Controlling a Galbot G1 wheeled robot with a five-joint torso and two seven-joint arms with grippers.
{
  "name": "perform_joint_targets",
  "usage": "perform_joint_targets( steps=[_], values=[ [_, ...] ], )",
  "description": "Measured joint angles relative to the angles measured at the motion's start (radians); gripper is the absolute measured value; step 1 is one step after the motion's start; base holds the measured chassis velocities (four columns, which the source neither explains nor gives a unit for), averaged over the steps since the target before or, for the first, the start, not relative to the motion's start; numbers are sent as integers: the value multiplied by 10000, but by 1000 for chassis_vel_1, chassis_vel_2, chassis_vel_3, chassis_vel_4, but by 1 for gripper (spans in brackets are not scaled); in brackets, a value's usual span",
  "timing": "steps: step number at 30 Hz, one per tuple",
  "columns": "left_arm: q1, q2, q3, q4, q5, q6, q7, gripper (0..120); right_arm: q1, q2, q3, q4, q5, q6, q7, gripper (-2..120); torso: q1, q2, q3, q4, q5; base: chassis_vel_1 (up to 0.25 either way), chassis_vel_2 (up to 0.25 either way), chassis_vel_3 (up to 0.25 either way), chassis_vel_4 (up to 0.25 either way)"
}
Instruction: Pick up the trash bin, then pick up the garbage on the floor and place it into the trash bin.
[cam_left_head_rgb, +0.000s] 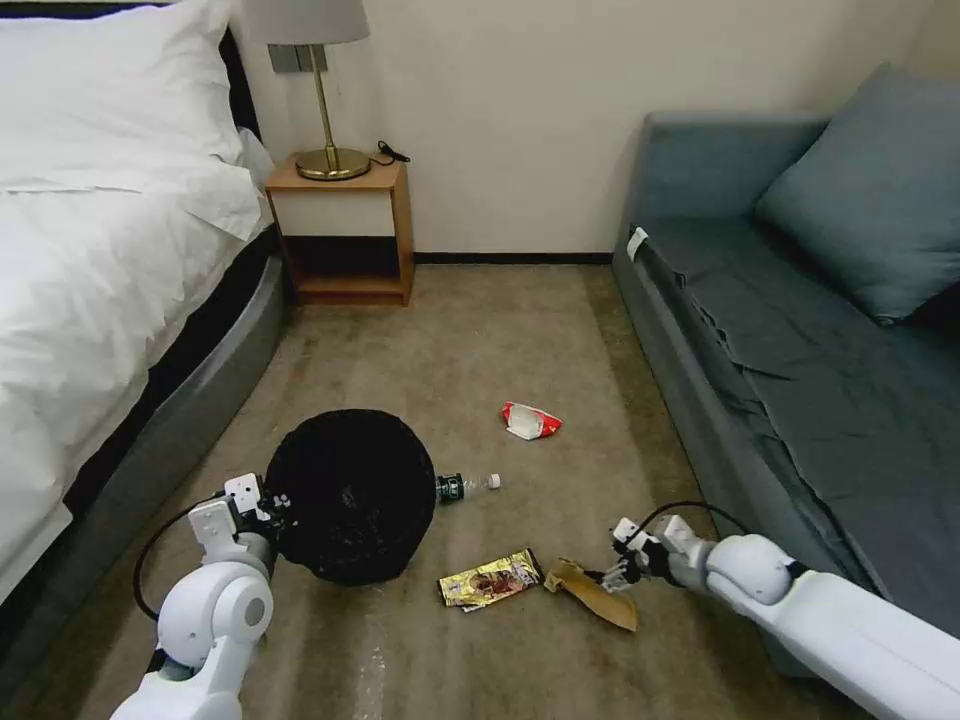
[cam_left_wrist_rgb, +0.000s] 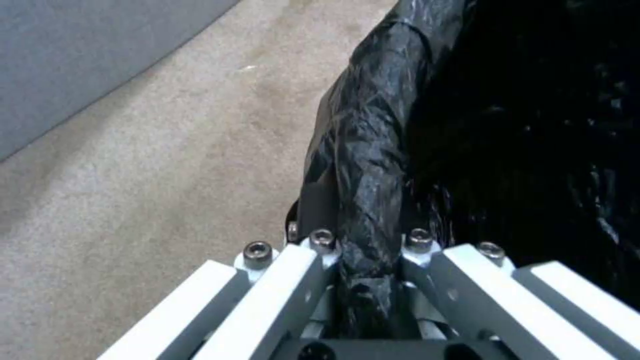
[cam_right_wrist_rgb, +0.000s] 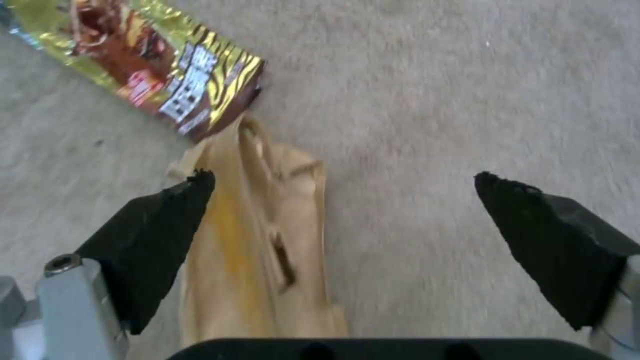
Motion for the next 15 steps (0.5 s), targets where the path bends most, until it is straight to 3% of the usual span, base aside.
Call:
perform_joint_targets(
  steps=[15],
  values=[
    [316,52,-160,-171,83,-89,-2,3,-33,-12,-526,-879,-280,709,117,94,0,0,0,0,0,0,0,0,0]
  ],
)
